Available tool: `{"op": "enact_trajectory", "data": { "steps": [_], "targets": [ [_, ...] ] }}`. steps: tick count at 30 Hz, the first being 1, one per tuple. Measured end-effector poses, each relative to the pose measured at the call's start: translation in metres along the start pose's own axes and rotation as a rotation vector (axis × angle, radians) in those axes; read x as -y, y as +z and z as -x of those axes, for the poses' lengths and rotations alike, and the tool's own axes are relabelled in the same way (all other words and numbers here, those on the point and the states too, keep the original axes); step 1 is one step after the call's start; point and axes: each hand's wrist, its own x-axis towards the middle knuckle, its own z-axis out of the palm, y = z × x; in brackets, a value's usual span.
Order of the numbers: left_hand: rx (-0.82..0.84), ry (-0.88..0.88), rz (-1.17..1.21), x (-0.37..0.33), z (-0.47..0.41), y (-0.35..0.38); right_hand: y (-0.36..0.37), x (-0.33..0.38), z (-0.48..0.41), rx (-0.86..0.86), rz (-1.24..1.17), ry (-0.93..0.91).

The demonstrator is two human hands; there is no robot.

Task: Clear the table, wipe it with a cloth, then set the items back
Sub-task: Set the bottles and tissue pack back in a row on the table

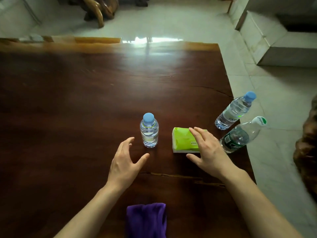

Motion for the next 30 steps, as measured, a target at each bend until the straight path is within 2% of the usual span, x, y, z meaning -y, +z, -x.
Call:
{"op": "enact_trajectory", "data": {
  "steps": [8,15,20,25,30],
  "targets": [
    [0.107,0.194,-0.025,-0.023,0.05,-0.038,-0.032,0.052,0.09,-0.322,-0.105,0.203],
    [0.177,0.338,0.003,-0.08,0.037,-0.013,-0.044,0.022,0.124,-0.51,-0.159,0.445],
    [0.236,0.397,-0.019,-0.124,-0.002,0.04,-0.038,-0.03,0.122,-0.54,-0.188,0.58],
    [0.295,0.342,0.035,-0.161,-0.041,0.1,-0.025,-0.079,0.117,-0.488,-0.269,0.691],
    [0.339,0.265,0.087,-0.188,-0.08,0.153,-0.013,-0.11,0.109,-0.39,-0.387,0.722]
  ]
}}
